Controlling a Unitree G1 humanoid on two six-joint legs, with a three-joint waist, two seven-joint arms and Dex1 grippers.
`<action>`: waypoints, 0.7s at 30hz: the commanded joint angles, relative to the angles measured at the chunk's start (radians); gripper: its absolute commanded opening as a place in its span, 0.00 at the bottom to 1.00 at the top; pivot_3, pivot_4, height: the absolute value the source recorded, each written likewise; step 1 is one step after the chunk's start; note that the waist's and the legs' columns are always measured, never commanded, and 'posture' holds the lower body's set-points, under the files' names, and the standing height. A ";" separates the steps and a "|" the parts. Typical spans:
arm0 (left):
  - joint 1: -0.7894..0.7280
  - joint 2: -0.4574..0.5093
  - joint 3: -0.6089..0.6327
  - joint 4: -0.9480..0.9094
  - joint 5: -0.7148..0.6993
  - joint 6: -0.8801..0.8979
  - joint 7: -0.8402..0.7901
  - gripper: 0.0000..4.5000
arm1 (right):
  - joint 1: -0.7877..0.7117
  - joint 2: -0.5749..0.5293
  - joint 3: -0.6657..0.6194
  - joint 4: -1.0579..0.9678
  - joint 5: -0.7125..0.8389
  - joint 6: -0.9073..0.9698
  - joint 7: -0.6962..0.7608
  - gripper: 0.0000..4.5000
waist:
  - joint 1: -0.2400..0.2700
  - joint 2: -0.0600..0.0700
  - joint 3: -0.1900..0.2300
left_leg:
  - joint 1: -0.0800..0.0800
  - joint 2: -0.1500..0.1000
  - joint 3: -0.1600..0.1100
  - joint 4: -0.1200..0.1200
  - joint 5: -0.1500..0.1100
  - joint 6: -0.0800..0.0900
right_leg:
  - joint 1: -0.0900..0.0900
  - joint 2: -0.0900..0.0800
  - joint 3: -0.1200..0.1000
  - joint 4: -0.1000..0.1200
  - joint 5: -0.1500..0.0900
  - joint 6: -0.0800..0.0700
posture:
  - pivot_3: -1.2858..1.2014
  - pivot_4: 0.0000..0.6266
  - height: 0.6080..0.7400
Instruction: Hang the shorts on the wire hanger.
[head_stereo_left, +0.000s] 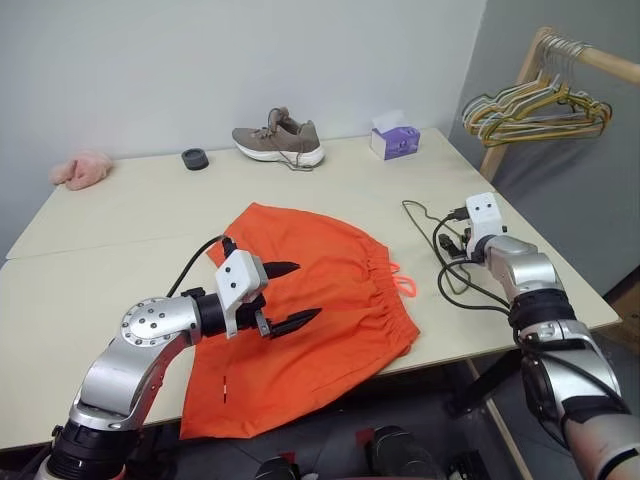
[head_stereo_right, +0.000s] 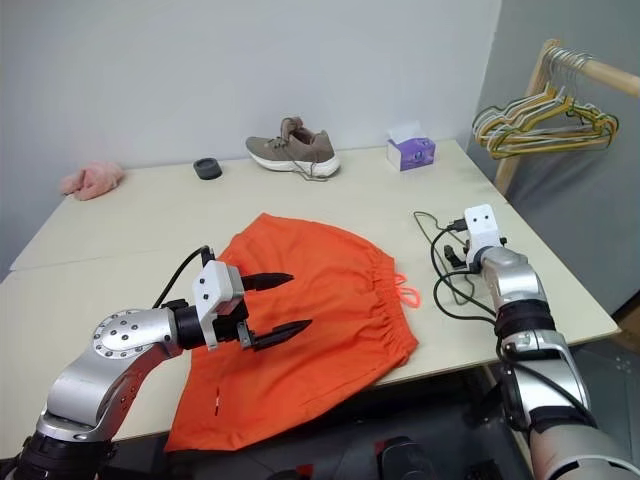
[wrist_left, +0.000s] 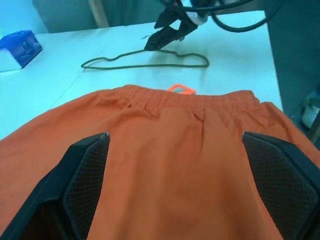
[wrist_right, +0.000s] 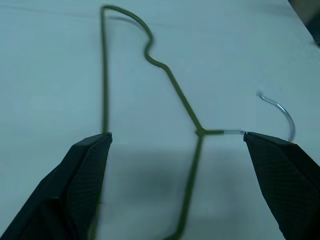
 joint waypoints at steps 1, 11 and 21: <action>-0.012 0.001 -0.004 -0.023 0.008 -0.031 -0.008 0.99 | -0.077 -0.004 -0.019 0.135 -0.006 -0.062 -0.001 1.00 | -0.008 0.000 0.000 | 0.000 0.000 0.000 0.000 0.000 0.000 | 0.000 0.000 0.000 0.000 0.000 0.000 | 0.45 0.00 1.00; -0.007 -0.010 -0.020 -0.002 0.030 -0.066 -0.010 1.00 | -0.133 -0.010 -0.039 0.388 0.007 -0.047 0.070 0.81 | -0.019 0.001 -0.006 | 0.001 0.000 0.001 0.001 0.000 0.000 | 0.001 0.000 0.001 0.000 0.001 0.001 | 0.45 0.00 1.00; 0.004 -0.016 -0.025 0.025 0.046 -0.110 -0.015 1.00 | -0.110 0.006 -0.083 0.434 0.007 -0.052 -0.038 0.02 | -0.013 -0.006 -0.020 | 0.002 0.000 0.000 0.003 0.000 0.000 | 0.004 0.000 0.001 0.000 0.002 0.002 | 0.45 0.00 1.00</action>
